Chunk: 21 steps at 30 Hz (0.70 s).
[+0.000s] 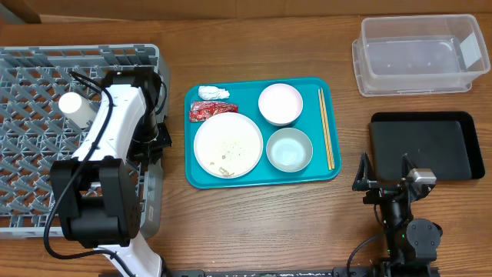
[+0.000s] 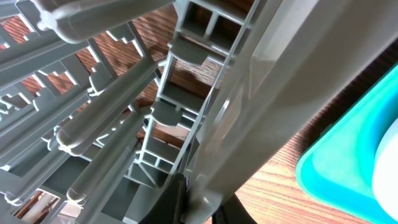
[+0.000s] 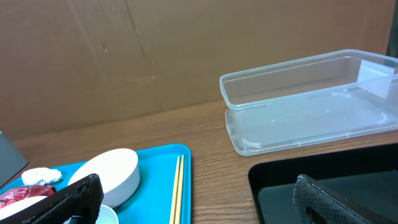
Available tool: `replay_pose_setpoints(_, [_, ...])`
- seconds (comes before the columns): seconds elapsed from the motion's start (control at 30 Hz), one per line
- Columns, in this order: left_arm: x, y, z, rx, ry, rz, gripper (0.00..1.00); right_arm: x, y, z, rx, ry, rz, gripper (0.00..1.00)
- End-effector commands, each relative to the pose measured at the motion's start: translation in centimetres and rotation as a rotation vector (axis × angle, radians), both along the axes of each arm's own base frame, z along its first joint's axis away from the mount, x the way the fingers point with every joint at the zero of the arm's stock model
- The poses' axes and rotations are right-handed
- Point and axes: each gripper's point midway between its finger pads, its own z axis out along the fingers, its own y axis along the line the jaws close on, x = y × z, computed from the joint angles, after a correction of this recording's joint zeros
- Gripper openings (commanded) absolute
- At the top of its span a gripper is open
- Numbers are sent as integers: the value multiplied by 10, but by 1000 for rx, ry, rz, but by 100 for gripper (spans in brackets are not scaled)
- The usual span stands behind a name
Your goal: Sort waste into correct bins and load items into the dishwasher
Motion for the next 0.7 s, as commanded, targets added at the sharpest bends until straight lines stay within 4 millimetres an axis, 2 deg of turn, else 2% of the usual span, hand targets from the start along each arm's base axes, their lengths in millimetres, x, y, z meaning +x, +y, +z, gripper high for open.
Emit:
replay_pose_setpoints(0.0, [-8, -2, -4, -8, 43, 29, 11, 0, 0, -1, -7, -7, -1, 100])
replay_pose_setpoints(0.4, [-14, -1, -2, -4, 66, 28, 13, 0, 0, -1, -7, -6, -1, 100])
replay_pose_setpoints(0.5, [-13, -1, -3, -4, 61, 28, 21, 0, 0, -1, -7, -7, -1, 100])
replay_pose_setpoints(0.53, [-12, -1, -3, -4, 61, 28, 26, 0, 0, -1, -7, -6, -1, 100])
replay_pose_setpoints(0.6, [-12, -1, -3, -4, 61, 28, 46, 0, 0, -1, -7, -6, -1, 100])
replay_pose_setpoints(0.67, [-12, -1, -3, -5, 58, 28, 50, 0, 0, -1, -7, -6, -1, 100])
